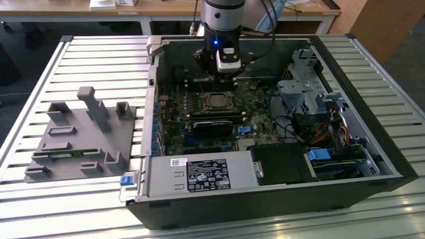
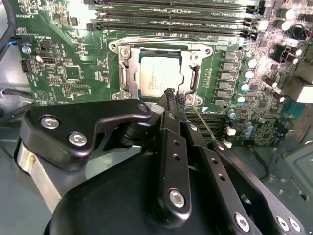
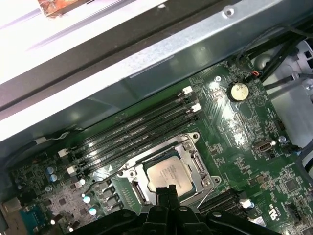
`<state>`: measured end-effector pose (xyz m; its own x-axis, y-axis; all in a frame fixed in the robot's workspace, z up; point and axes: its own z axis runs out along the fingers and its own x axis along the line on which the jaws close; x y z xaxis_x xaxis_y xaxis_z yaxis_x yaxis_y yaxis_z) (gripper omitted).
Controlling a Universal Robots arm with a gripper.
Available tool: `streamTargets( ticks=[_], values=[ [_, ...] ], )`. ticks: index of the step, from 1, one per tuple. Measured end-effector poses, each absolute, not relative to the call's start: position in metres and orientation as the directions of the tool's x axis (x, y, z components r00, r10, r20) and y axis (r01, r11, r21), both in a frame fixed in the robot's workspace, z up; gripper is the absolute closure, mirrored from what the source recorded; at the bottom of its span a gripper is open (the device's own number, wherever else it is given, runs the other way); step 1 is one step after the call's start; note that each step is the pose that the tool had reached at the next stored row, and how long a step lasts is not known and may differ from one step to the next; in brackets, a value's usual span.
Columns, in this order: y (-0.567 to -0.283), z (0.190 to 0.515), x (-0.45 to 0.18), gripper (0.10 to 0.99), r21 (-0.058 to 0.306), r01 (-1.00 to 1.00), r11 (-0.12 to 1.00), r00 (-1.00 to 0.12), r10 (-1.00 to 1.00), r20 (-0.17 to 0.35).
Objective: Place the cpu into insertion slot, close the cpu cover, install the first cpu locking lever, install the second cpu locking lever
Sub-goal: 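Install the first cpu locking lever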
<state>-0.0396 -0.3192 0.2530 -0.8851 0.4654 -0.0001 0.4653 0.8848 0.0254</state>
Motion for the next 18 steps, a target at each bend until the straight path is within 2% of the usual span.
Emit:
streamTargets(
  ticks=[18],
  values=[
    [-0.3192,0.2530,-0.0395,0.980,0.025,0.338,0.941,-0.941,0.338,0.000]
  ],
)
